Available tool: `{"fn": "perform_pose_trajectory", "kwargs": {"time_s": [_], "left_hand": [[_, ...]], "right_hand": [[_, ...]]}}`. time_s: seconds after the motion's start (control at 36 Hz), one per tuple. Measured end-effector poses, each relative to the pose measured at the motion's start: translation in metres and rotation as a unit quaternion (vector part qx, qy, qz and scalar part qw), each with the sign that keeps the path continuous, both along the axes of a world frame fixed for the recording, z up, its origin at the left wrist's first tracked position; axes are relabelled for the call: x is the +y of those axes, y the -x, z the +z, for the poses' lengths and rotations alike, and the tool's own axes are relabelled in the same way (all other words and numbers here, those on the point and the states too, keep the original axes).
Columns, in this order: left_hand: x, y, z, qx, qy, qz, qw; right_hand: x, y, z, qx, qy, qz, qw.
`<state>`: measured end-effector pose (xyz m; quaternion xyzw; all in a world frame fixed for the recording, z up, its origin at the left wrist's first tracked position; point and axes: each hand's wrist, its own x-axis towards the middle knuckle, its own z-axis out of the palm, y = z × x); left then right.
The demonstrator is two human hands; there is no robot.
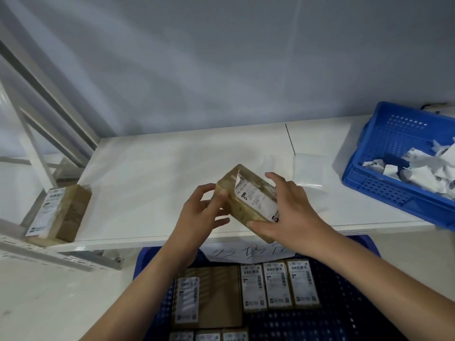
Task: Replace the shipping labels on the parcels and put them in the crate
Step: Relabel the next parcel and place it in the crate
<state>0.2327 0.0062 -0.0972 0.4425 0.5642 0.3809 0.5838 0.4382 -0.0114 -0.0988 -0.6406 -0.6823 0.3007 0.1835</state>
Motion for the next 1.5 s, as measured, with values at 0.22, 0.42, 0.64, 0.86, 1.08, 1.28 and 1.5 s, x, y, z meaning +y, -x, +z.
{"fn": "perform_pose_trajectory", "kwargs": {"time_s": [0.22, 0.42, 0.64, 0.86, 1.08, 1.28, 1.5], "left_hand": [[0.003, 0.005, -0.003, 0.049, -0.030, 0.067, 0.996], [0.003, 0.011, -0.005, 0.181, -0.077, 0.016, 0.980], [-0.001, 0.003, -0.004, 0.190, -0.102, -0.038, 0.976], [-0.005, 0.001, -0.007, 0.218, -0.119, -0.051, 0.967], [-0.006, 0.001, -0.006, 0.220, -0.117, -0.064, 0.966], [-0.004, 0.000, -0.007, 0.174, -0.089, -0.056, 0.979], [-0.005, -0.001, -0.007, 0.132, -0.054, -0.064, 0.988]], "right_hand": [[-0.013, 0.017, -0.006, -0.005, -0.040, 0.059, 0.997], [0.004, 0.001, 0.007, 0.050, -0.195, 0.070, 0.977], [0.006, -0.004, -0.004, 0.034, -0.254, 0.114, 0.960], [0.006, -0.001, -0.011, 0.020, -0.200, 0.130, 0.971], [0.006, -0.001, -0.013, 0.003, -0.207, 0.140, 0.968], [0.004, -0.001, -0.012, 0.005, -0.247, 0.142, 0.958], [0.003, 0.000, -0.009, -0.009, -0.249, 0.151, 0.957]]}}
